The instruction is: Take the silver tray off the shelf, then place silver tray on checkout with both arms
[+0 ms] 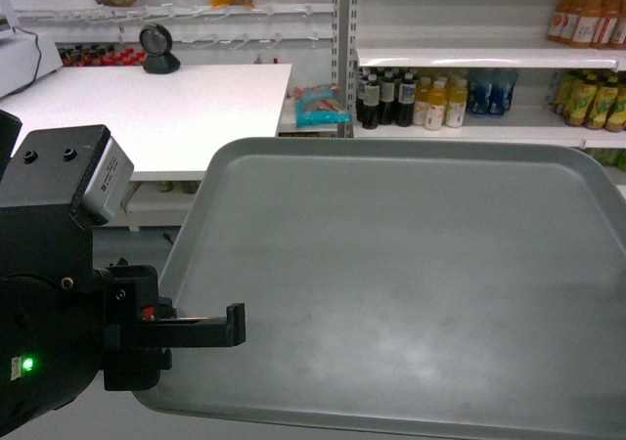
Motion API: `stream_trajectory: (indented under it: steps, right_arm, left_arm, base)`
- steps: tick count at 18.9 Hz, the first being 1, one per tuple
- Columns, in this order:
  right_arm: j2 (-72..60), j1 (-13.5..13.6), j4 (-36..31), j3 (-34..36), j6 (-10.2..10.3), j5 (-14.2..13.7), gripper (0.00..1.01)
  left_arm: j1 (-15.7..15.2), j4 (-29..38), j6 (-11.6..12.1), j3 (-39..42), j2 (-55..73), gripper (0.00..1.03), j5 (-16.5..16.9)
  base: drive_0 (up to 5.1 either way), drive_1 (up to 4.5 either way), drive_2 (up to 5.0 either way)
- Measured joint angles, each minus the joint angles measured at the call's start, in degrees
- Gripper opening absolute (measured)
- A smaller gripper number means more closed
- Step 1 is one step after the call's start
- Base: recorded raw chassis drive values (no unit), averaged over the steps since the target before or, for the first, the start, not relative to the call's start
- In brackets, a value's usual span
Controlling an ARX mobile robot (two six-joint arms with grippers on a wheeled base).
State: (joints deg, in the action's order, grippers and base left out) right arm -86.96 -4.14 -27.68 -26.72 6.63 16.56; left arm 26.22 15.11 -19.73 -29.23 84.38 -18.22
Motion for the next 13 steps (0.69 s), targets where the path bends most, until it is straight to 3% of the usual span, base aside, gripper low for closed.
stream_trajectory:
  steps: [13]
  right_arm:
    - [0.0,0.0,-0.02,0.0,0.0,0.0,0.03]
  left_arm:
    - [0.0,0.0,0.0,0.0,0.0,0.03,-0.02]
  base:
    - [-5.0,2.43,2.4]
